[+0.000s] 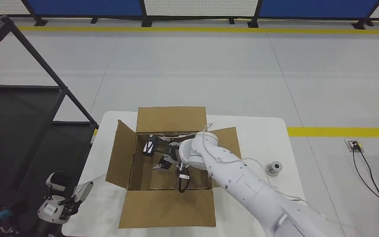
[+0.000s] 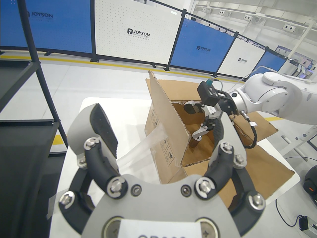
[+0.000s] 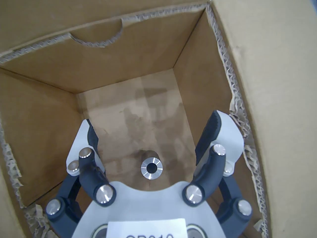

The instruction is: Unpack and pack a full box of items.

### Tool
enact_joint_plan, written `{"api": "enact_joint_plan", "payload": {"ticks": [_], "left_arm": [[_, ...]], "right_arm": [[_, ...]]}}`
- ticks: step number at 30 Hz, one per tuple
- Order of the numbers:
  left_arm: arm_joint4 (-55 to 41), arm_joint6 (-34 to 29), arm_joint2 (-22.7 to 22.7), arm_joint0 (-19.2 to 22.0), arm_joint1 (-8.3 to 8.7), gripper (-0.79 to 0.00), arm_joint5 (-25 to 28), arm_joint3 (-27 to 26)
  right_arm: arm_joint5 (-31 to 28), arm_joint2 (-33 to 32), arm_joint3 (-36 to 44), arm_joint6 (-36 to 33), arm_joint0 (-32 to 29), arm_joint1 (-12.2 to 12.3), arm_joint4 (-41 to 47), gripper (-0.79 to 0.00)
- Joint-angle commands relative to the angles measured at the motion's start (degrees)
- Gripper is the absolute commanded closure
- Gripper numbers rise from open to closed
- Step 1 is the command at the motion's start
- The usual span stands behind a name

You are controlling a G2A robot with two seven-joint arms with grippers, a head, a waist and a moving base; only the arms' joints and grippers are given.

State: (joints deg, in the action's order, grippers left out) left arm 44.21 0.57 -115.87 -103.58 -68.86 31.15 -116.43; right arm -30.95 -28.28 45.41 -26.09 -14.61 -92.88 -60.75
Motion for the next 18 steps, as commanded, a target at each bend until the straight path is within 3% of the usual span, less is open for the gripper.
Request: {"api": "enact_joint_plan", "payload": {"ticks": [1, 7, 18], "left_arm": [[-0.03, 0.0, 0.0, 0.0, 0.0, -0.785, 0.0, 0.0], [-0.03, 0.0, 0.0, 0.0, 0.0, -0.785, 0.0, 0.0], [-0.03, 0.0, 0.0, 0.0, 0.0, -0.785, 0.0, 0.0]], "right_arm": [[0.85, -3.48, 8.07, -0.88, -3.59, 3.0, -2.02, -0.785], [2.06, -16.05, 30.39, -3.72, -17.59, 10.34, -7.59, -0.785], [2.01, -16.71, 31.45, -3.87, -18.43, 10.64, -7.79, -0.785]]}}
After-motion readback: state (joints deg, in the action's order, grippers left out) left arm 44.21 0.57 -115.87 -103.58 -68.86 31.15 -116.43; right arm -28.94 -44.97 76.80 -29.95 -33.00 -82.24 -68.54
